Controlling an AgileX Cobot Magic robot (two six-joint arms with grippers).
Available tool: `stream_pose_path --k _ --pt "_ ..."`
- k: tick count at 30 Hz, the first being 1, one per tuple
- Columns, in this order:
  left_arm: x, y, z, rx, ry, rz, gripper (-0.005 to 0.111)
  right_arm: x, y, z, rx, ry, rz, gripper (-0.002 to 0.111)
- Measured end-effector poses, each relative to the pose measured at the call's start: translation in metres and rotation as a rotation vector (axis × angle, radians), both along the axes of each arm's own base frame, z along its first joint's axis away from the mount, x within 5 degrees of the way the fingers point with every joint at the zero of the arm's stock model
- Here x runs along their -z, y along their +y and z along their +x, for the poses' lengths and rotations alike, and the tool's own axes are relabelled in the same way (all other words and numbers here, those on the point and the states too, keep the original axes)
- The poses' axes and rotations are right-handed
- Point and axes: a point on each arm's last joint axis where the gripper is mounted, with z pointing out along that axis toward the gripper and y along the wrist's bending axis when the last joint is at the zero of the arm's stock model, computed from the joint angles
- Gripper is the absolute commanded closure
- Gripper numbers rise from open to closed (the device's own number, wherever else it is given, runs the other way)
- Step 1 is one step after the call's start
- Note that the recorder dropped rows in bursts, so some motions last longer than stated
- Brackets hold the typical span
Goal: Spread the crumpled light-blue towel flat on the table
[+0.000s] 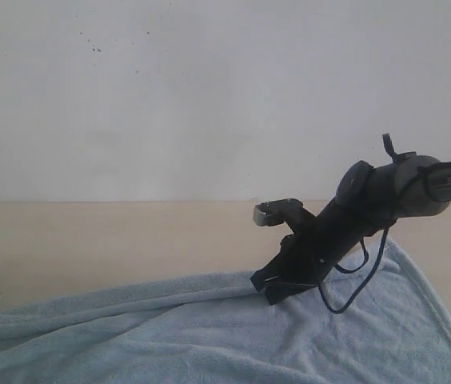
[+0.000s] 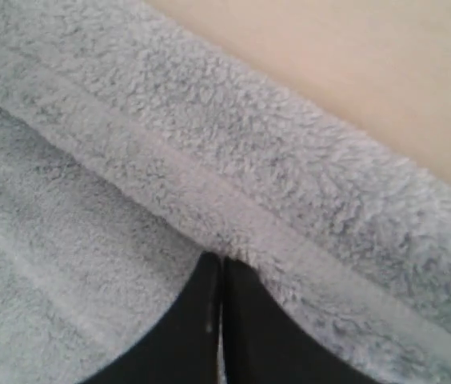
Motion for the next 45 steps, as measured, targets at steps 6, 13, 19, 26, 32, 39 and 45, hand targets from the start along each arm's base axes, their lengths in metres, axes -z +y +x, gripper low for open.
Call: stream_pose_path --k 6,13,19,26,32,39,45 --pt "0.000 0.000 0.000 0.000 0.000 0.000 0.102 -0.001 -0.001 0.004 0.024 -0.042 -0.005 0.107" --pt "0.000 0.000 0.000 0.000 0.000 0.000 0.102 -0.003 -0.003 0.014 0.087 -0.130 -0.010 0.107" --pt "0.000 0.000 0.000 0.000 0.000 0.000 0.102 -0.006 -0.004 0.025 0.142 -0.219 -0.010 0.107" --pt "0.000 0.000 0.000 0.000 0.006 -0.001 0.102 -0.015 0.010 0.054 0.131 -0.232 0.047 0.107" --pt "0.000 0.000 0.000 0.000 0.006 0.000 0.102 -0.039 0.017 0.055 0.061 -0.184 0.080 0.107" --pt "0.000 0.000 0.000 0.000 0.000 0.000 0.102 -0.044 0.027 0.034 -0.118 -0.027 0.173 0.107" --pt "0.000 0.000 0.000 0.000 -0.005 0.000 0.102 -0.050 0.056 0.016 -0.243 0.007 0.284 0.107"
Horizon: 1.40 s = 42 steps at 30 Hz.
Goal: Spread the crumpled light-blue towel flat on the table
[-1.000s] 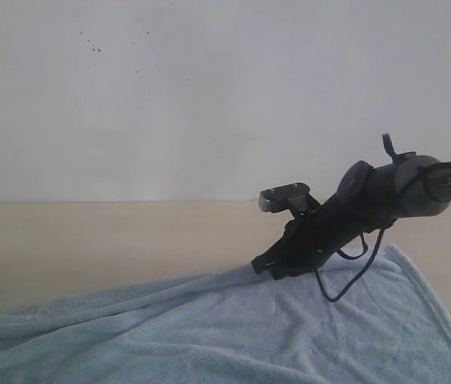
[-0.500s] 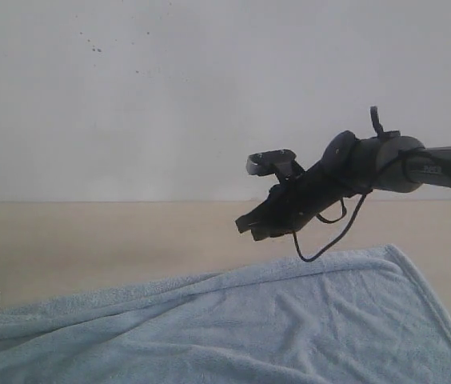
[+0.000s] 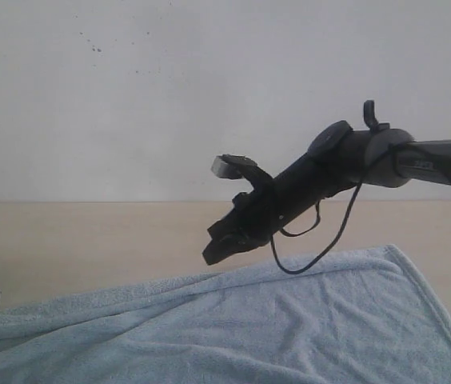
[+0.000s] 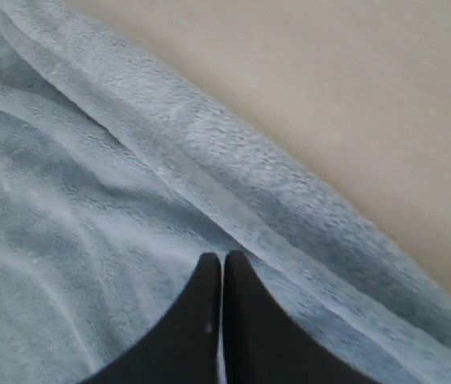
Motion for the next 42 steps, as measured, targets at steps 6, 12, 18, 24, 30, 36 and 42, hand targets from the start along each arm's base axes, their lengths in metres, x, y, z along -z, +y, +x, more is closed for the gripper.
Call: stream_pose_path --k 6,12,18,24,30,36,42 --pt "0.000 0.000 0.000 0.000 -0.002 0.000 0.102 0.010 0.038 -0.019 -0.078 -0.013 -0.009 0.107" --pt "0.000 0.000 0.000 0.000 -0.002 0.000 0.102 0.030 0.044 -0.023 -0.114 -0.018 -0.082 0.107" --pt "0.000 0.000 0.000 0.000 -0.002 0.000 0.102 0.044 0.042 -0.019 -0.088 -0.036 -0.129 0.107" --pt "0.000 0.000 0.000 -0.004 -0.002 -0.004 0.102 0.063 0.042 -0.016 -0.059 -0.024 -0.146 0.107" --pt "0.000 0.000 0.000 -0.007 -0.002 -0.007 0.102 0.063 0.042 -0.012 -0.022 -0.047 -0.144 0.107" --pt "0.000 0.000 0.000 -0.009 -0.002 -0.009 0.102 0.062 0.041 -0.016 -0.053 -0.010 -0.144 0.107" --pt "0.000 0.000 0.000 -0.009 -0.002 -0.009 0.102 0.055 0.042 -0.018 -0.075 -0.006 -0.132 0.107"
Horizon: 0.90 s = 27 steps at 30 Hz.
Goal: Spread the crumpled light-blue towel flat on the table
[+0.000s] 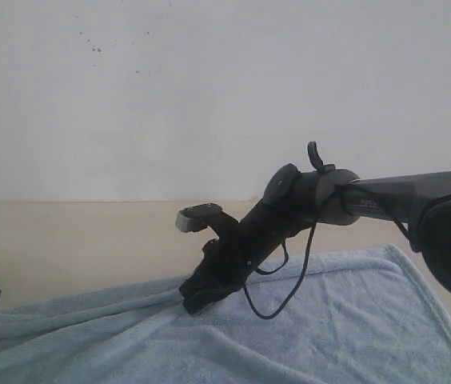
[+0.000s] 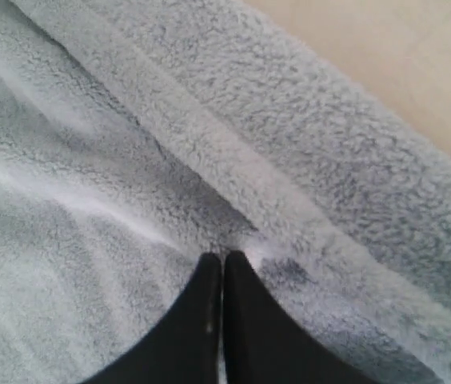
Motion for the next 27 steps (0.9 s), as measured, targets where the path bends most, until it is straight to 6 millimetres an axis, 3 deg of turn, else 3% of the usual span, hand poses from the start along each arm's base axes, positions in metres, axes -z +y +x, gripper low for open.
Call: stream_pose_path --k 27 --pt "0.000 0.000 0.000 0.000 0.002 0.000 0.102 0.007 -0.001 0.014 0.074 -0.119 -0.002 0.107"
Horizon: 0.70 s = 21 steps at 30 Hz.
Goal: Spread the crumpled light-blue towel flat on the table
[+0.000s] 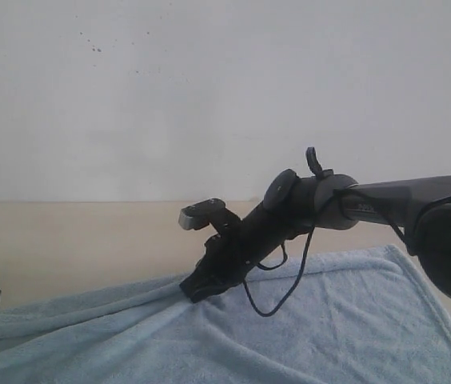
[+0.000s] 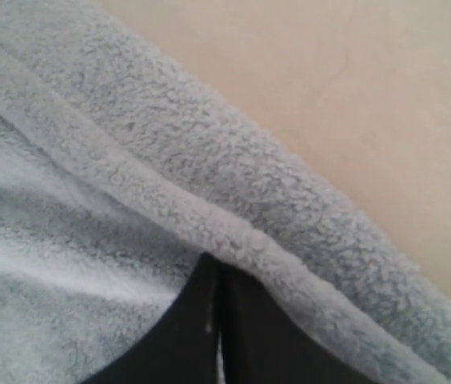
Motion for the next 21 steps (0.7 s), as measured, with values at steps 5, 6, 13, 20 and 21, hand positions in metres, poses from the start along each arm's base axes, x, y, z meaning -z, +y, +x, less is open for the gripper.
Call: stream_pose_path --k 5,6,13,20,21 --pt "0.001 0.000 -0.001 0.001 0.016 -0.001 0.102 -0.010 0.000 0.013 0.027 -0.114 -0.021 0.107" --pt "0.001 0.000 -0.001 0.001 0.019 -0.002 0.102 -0.013 0.000 0.018 0.040 -0.143 -0.019 0.107" --pt "0.001 0.000 -0.002 0.001 0.030 -0.003 0.102 -0.025 -0.028 0.055 0.194 -0.199 0.023 0.107" --pt "0.002 -0.003 -0.003 0.046 0.041 -0.006 0.089 -0.069 -0.032 0.031 -0.029 -0.008 0.185 0.107" --pt "0.002 -0.008 -0.004 0.073 0.047 -0.006 0.087 -0.080 -0.029 0.028 -0.030 0.004 0.238 0.107"
